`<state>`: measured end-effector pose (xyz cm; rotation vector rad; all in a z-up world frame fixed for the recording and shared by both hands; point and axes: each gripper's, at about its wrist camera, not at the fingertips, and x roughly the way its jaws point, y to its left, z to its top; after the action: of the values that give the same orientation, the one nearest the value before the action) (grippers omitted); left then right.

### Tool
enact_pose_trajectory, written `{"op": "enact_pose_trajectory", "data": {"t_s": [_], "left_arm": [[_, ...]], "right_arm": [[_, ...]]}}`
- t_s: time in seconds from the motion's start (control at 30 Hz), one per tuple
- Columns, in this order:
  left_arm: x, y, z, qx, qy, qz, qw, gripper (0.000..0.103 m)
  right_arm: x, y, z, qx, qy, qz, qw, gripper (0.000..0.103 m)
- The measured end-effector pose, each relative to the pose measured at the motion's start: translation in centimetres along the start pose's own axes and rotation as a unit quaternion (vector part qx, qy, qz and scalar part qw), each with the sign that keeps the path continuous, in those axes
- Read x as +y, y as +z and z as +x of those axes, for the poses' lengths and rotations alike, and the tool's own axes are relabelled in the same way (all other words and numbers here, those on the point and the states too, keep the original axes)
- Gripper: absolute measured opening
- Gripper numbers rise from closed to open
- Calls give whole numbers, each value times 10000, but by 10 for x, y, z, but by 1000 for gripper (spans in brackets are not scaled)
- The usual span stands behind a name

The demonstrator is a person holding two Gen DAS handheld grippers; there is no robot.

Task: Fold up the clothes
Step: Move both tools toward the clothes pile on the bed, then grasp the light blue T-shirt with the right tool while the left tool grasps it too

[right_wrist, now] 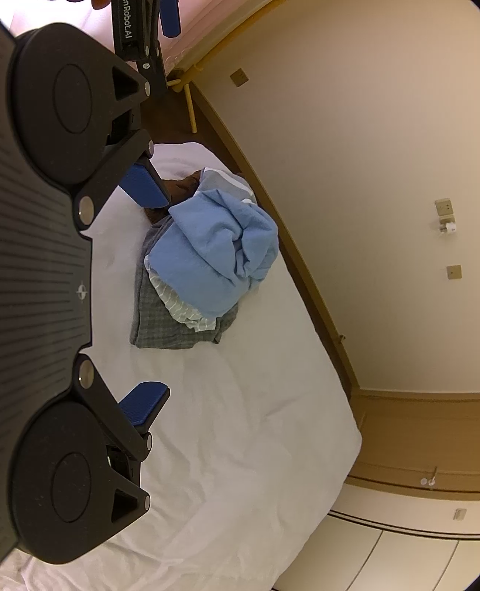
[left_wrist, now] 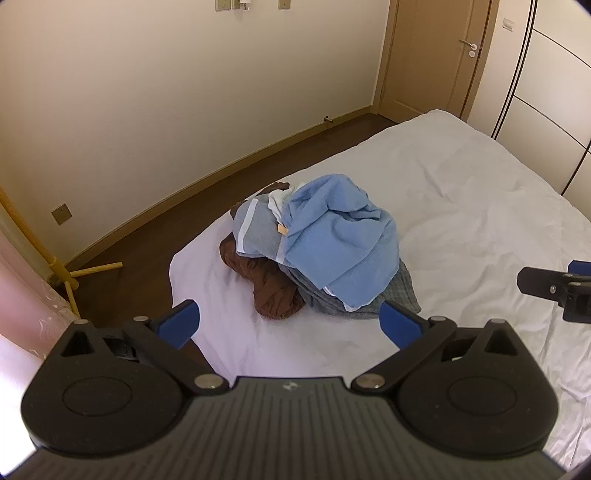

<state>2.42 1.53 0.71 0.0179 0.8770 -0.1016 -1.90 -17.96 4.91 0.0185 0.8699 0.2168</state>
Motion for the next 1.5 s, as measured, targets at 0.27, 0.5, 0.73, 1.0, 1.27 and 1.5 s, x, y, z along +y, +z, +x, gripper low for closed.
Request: {"op": "enact_pose_trajectory", "data": {"t_s": [0.27, 0.5, 0.73, 1.0, 1.27, 1.5], "left_arm": [[-1, -1, -1, 41, -37, 53, 10000, 102], [0, -6, -2, 88, -8, 23, 10000, 102], [0, -17, -4, 112, 98, -107, 9998, 102], [-7, -25, -8, 15, 231, -117, 9997, 102], [-3, -19, 3, -166, 240, 195, 9994, 102], [-1, 20, 76, -261, -145, 1494, 9883, 98]], "right_arm": [[-4, 1, 0, 61, 3, -37, 10000, 103], [-6, 2, 6, 128, 74, -99, 9998, 103], [-11, -2, 13, 232, 230, -226, 9992, 103], [-22, -6, 19, 270, 344, -356, 9984, 103], [-30, -8, 28, 154, 298, -591, 9977, 103], [-29, -3, 62, 2, 317, -731, 9968, 103]]}}
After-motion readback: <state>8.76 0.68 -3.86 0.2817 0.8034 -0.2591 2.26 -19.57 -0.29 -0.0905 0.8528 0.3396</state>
